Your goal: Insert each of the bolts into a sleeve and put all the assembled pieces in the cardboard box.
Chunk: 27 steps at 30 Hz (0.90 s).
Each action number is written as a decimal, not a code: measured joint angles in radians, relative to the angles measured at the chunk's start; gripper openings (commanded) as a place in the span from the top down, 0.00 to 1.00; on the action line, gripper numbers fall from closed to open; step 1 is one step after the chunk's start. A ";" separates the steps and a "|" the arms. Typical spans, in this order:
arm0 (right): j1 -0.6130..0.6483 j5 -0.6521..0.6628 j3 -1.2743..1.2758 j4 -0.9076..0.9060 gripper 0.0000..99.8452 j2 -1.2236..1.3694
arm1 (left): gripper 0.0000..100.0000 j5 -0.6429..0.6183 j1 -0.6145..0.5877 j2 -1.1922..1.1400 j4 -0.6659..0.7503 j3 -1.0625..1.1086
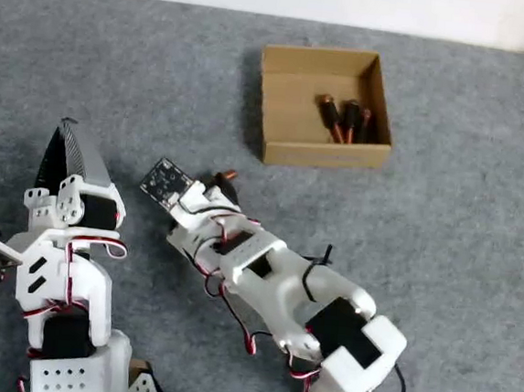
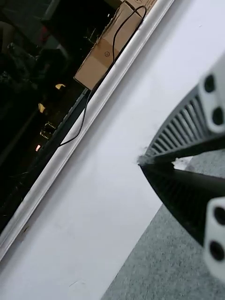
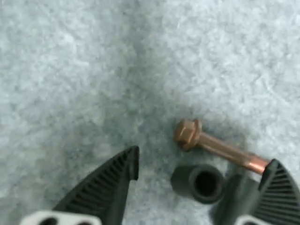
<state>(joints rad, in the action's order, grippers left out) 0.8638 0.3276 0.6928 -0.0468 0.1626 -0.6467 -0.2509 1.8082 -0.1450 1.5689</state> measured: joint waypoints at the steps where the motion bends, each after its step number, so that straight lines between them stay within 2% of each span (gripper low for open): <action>1: 0.000 0.000 -0.002 0.000 0.67 0.000 | 0.99 0.000 0.000 0.000 0.000 0.000; 3: 0.000 0.000 -0.002 0.000 0.77 0.000 | 0.99 0.000 0.000 0.000 0.000 0.000; 6: 0.000 0.000 -0.002 0.000 0.99 0.000 | 0.99 0.000 0.000 0.000 0.000 0.000; 17: -0.028 0.000 -0.015 -0.005 0.99 0.000 | 0.99 0.000 0.000 0.000 0.000 0.000; 22: -0.028 0.000 -0.025 -0.138 0.99 -0.046 | 0.99 0.000 0.000 0.000 0.000 0.000; 27: -0.029 0.002 0.037 -0.253 0.99 -0.276 | 0.99 0.000 0.000 0.000 0.000 0.000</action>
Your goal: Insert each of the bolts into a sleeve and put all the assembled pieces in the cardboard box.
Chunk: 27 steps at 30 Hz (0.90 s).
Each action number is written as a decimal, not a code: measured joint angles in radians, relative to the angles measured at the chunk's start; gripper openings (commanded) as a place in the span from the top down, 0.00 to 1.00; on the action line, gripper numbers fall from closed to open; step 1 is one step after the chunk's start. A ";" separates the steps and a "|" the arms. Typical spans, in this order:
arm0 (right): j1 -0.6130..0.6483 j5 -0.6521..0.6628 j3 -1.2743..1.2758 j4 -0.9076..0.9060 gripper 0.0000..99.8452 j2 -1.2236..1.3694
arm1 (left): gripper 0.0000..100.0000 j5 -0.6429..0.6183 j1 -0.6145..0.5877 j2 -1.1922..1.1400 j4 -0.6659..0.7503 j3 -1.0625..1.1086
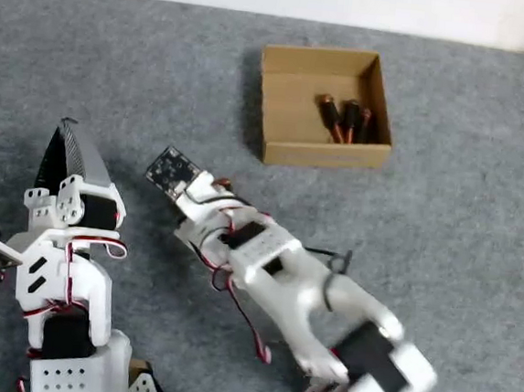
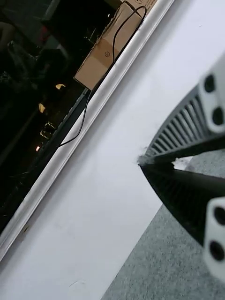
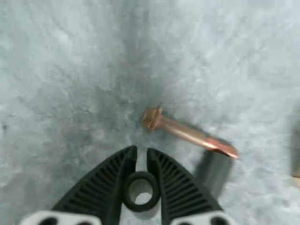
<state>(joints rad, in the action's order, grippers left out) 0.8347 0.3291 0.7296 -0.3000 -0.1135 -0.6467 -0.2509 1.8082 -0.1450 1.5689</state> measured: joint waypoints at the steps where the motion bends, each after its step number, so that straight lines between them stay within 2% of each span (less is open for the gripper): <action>1: -0.005 0.000 0.025 -0.018 0.99 -0.058 | 0.99 0.000 0.000 0.000 0.000 0.000; 6: -0.069 0.003 0.110 -0.152 0.99 -0.342 | 0.99 0.000 0.000 0.000 0.000 0.000; 11: -0.209 0.163 0.123 -0.416 0.99 -0.537 | 0.99 0.000 0.000 0.000 0.000 0.000; 17: -0.422 0.321 0.183 -0.726 0.99 -0.583 | 0.99 0.000 0.000 0.000 0.000 0.000; 20: -0.505 0.358 0.252 -0.744 0.99 -0.543 | 0.99 0.000 0.000 0.000 0.000 0.000; 24: -0.526 0.364 0.298 -0.701 0.99 -0.404 | 0.99 0.000 0.000 0.000 0.000 0.000; 27: -0.540 0.364 0.296 -0.641 0.89 -0.265 | 0.99 0.000 0.000 0.000 0.000 0.000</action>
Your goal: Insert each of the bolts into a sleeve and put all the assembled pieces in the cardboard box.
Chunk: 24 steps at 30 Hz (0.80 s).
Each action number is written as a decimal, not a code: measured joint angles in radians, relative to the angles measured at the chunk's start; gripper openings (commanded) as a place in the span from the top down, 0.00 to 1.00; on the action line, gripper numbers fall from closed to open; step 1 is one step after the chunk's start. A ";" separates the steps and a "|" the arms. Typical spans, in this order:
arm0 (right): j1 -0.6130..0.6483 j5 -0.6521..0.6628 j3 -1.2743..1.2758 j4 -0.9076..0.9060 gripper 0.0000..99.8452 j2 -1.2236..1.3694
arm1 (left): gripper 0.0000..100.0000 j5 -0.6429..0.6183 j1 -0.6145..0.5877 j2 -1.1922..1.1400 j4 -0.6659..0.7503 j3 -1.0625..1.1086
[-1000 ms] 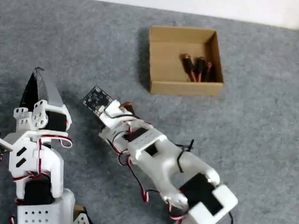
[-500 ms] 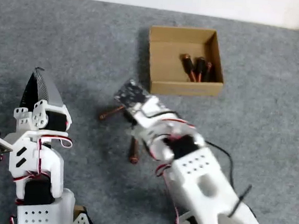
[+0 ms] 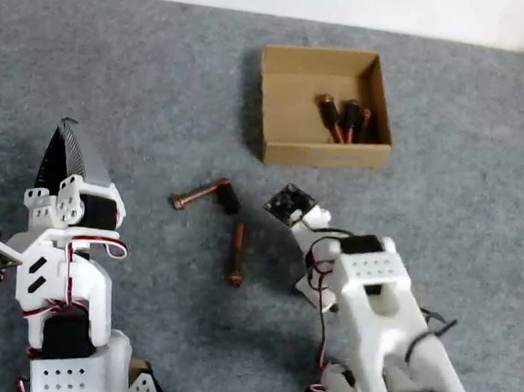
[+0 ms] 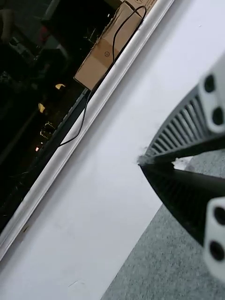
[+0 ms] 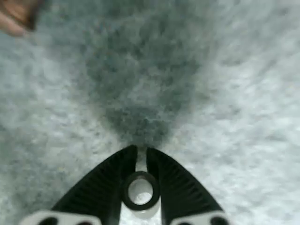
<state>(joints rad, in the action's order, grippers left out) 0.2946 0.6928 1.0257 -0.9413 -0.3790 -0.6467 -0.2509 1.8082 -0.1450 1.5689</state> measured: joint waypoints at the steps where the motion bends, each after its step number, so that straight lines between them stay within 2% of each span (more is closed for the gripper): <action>1: -0.008 0.000 -0.006 0.012 0.85 0.043 | 0.99 0.000 0.000 0.000 0.000 0.000; 4: -0.020 -0.011 -0.071 0.012 0.77 0.132 | 0.99 0.000 0.000 0.000 0.000 0.000; 10: -0.058 -0.041 -0.132 -0.009 0.76 0.192 | 0.99 0.000 0.005 0.000 0.000 0.000; 19: -0.083 -0.046 -0.089 -0.011 0.76 0.058 | 0.99 0.000 0.006 0.000 0.000 0.000; 24: -0.086 -0.048 -0.071 -0.121 0.76 -0.068 | 0.99 0.000 0.006 0.000 0.000 0.000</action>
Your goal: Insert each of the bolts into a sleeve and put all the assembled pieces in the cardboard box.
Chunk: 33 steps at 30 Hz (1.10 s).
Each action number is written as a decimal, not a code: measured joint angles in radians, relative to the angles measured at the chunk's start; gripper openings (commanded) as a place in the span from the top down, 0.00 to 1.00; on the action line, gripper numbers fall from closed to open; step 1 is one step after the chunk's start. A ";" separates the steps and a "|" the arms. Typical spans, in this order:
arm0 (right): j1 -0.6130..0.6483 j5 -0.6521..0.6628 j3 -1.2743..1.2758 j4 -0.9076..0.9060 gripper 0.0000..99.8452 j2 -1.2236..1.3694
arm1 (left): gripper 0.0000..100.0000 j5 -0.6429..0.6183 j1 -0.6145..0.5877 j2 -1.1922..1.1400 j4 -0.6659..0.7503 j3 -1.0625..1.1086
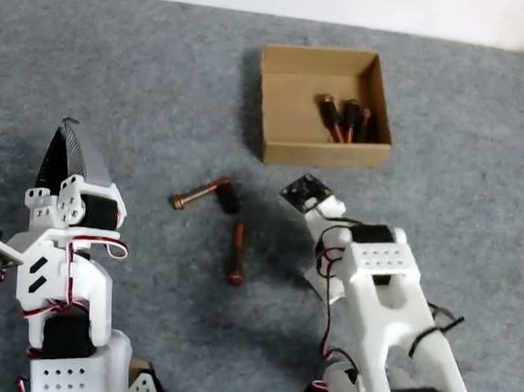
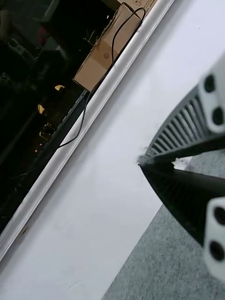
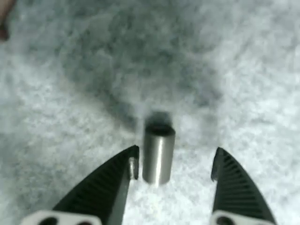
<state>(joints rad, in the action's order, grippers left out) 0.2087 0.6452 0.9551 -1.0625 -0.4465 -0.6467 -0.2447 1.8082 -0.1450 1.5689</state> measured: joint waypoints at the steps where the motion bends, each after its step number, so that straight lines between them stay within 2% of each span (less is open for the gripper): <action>1: -0.002 0.000 0.009 -0.012 0.76 -0.015 | 0.99 0.000 0.000 0.000 0.000 0.000; 5: -0.003 0.000 0.066 -0.021 0.76 -0.035 | 0.99 0.000 0.003 0.000 0.000 0.000; 13: -0.003 0.000 0.181 0.126 0.76 -0.040 | 0.99 0.000 0.005 0.000 0.000 0.000; 25: -0.005 0.000 0.207 0.206 0.77 -0.049 | 0.99 0.000 0.005 0.000 0.000 0.000; 27: -0.005 0.000 0.207 0.206 0.82 -0.049 | 0.99 0.000 0.005 0.000 0.000 0.000; 30: -0.012 0.000 0.206 0.207 0.99 -0.049 | 0.99 0.000 0.005 0.000 0.000 0.000; 33: -0.017 -0.002 0.204 0.235 0.99 -0.051 | 0.99 0.000 0.005 0.000 0.000 0.000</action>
<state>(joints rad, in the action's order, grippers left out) 0.1918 0.6437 1.1592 -0.8278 -0.4971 -0.6467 -0.2401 1.8082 -0.1450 1.5689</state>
